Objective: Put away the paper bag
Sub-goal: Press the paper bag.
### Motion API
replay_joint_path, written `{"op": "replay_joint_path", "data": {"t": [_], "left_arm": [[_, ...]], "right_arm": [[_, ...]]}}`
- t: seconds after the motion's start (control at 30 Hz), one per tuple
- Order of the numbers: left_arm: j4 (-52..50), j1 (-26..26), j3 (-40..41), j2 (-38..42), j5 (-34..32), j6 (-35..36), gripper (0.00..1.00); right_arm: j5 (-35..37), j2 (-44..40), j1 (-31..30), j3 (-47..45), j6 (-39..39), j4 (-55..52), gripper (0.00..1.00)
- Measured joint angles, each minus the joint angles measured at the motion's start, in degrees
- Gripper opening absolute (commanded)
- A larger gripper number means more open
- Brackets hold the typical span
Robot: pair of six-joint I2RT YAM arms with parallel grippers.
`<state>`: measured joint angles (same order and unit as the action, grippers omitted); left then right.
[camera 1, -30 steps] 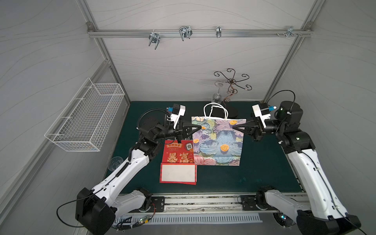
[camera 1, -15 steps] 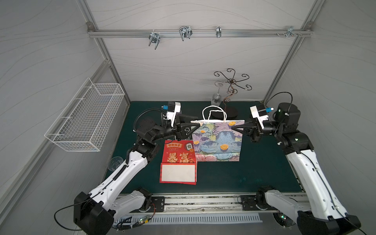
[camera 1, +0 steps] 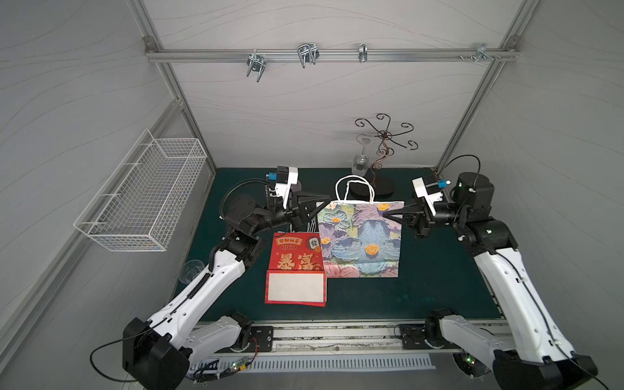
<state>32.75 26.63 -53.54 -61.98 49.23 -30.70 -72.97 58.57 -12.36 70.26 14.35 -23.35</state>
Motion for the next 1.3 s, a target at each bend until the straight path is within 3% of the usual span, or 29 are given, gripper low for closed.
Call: {"op": "replay_joint_path", "data": {"t": [0.03, 0.1, 0.23, 0.3, 0.33, 0.47, 0.53, 0.57, 0.6, 0.67, 0.73, 0.8, 0.87, 1.07, 1.13, 1.2, 1.27, 1.3], "left_arm": [[-0.3, 0.0, 0.0, 0.1, -0.2, 0.1, 0.67], [-1.3, 0.0, 0.0, 0.4, -0.6, 0.3, 0.74], [-3.2, 0.0, 0.4, 1.3, -0.5, 0.7, 0.72], [-3.4, 0.0, 1.0, 1.5, 0.2, 0.7, 0.59], [-3.4, 0.0, 1.4, 1.5, 0.9, 0.6, 0.46], [-4.1, 0.0, 2.2, 1.4, 3.3, 0.7, 0.08], [-3.8, 0.0, 2.2, 1.4, 4.1, 0.9, 0.0], [-3.7, 0.0, 2.2, 1.4, 4.4, 1.3, 0.02], [-3.7, 0.0, 2.2, 1.4, 4.5, 1.6, 0.13], [-4.0, 0.0, 2.2, 1.5, 4.6, 2.3, 0.47], [-5.1, 0.0, 2.3, 1.6, 4.8, 3.3, 0.6], [-6.7, 0.0, 2.6, 1.9, 4.7, 4.3, 0.62], [-8.8, 0.0, 3.3, 2.3, 4.8, 5.5, 0.56], [-11.0, 0.4, 4.8, 2.3, 6.1, 6.9, 0.11], [-11.1, 0.4, 4.9, 2.4, 6.7, 7.5, 0.03], [-11.1, 0.4, 5.0, 2.5, 7.1, 8.0, 0.11], [-11.4, 0.4, 5.0, 2.5, 7.2, 8.6, 0.41], [-11.6, 0.5, 5.0, 2.6, 7.2, 8.5, 0.5]], "right_arm": [[-0.1, 0.0, 0.0, 0.2, -0.2, 0.3, 0.0], [-0.2, 0.0, 0.0, 0.9, -0.9, 0.7, 0.0], [-0.7, 0.0, 0.0, 1.8, -1.6, 2.3, 0.0], [-0.7, 0.0, 0.0, 1.9, -2.2, 2.8, 0.0], [-0.8, 0.0, 0.0, 1.9, -2.4, 3.0, 0.0], [-0.8, 0.0, 0.0, 1.9, -3.6, 4.1, 0.0], [-0.7, 0.0, 0.0, 1.8, -4.4, 4.8, 0.0], [-0.7, 0.1, 0.0, 1.9, -4.9, 5.2, 0.0], [-0.7, 0.1, 0.0, 1.8, -5.2, 5.5, 0.0], [-0.8, 0.3, 0.0, 1.8, -6.0, 6.1, 0.0], [-0.8, 0.5, 0.0, 1.8, -6.6, 7.1, 0.0], [-0.9, 0.6, 0.0, 1.8, -7.4, 8.0, 0.0], [-0.9, 0.6, 0.0, 1.8, -8.5, 9.2, 0.0], [-0.9, 1.1, 0.0, 1.8, -10.5, 11.5, 0.0], [-0.8, 1.4, 0.0, 1.8, -11.0, 11.8, 0.0], [-0.6, 1.6, 0.0, 1.8, -11.6, 12.3, 0.0], [-0.6, 1.6, 0.0, 1.8, -12.4, 12.9, 0.0], [-0.6, 1.6, 0.0, 1.8, -12.6, 13.2, 0.0]]}}
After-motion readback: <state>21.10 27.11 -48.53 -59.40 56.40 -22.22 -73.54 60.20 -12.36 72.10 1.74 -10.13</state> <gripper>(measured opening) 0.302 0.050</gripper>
